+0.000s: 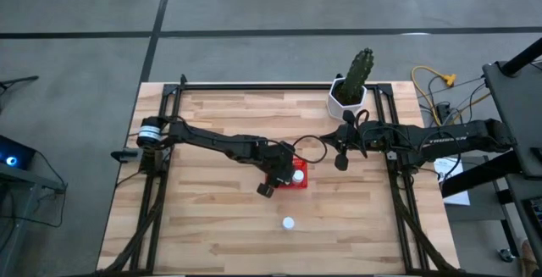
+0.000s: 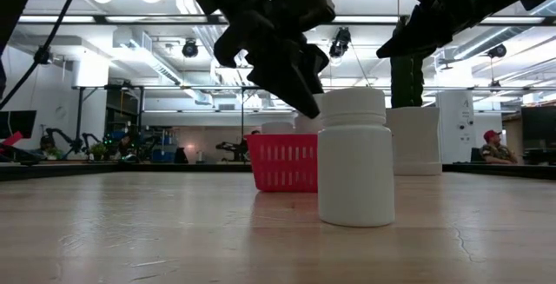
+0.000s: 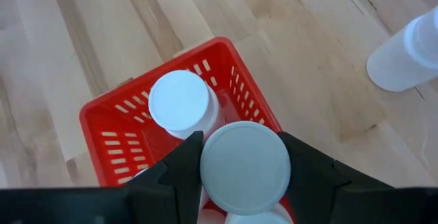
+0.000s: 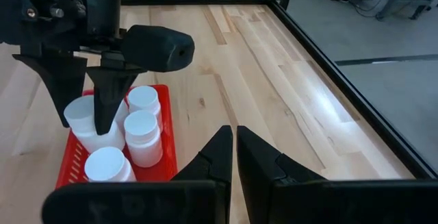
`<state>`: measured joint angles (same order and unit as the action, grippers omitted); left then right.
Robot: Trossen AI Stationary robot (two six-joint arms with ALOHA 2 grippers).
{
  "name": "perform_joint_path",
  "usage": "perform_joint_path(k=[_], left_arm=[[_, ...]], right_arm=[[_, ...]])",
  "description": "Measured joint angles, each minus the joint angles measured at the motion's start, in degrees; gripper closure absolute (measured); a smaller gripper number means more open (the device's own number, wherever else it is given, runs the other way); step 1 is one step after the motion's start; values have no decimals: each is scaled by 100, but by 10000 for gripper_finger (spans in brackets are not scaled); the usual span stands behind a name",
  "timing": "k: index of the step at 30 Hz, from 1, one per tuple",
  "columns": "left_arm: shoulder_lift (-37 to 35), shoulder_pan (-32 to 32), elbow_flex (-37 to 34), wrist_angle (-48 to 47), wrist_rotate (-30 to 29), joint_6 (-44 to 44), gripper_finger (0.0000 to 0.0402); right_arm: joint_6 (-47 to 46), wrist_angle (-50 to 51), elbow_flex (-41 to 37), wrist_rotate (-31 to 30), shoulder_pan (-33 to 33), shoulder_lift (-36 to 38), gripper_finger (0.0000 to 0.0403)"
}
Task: Pick and place pill bottles into a basket
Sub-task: Put the white pill bottle into the red basket
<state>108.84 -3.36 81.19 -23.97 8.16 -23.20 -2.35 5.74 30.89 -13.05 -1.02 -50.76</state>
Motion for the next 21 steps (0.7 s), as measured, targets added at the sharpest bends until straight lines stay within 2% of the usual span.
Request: perform_joint_path(k=[9, 21], left_arm=[[0, 2, -7, 130, -1, 28, 251], [0, 52, -192, 277, -4, 121, 218]], right_arm=[[-5, 0, 0, 1, 0, 0, 390], [-20, 0, 0, 1, 0, 0, 390]])
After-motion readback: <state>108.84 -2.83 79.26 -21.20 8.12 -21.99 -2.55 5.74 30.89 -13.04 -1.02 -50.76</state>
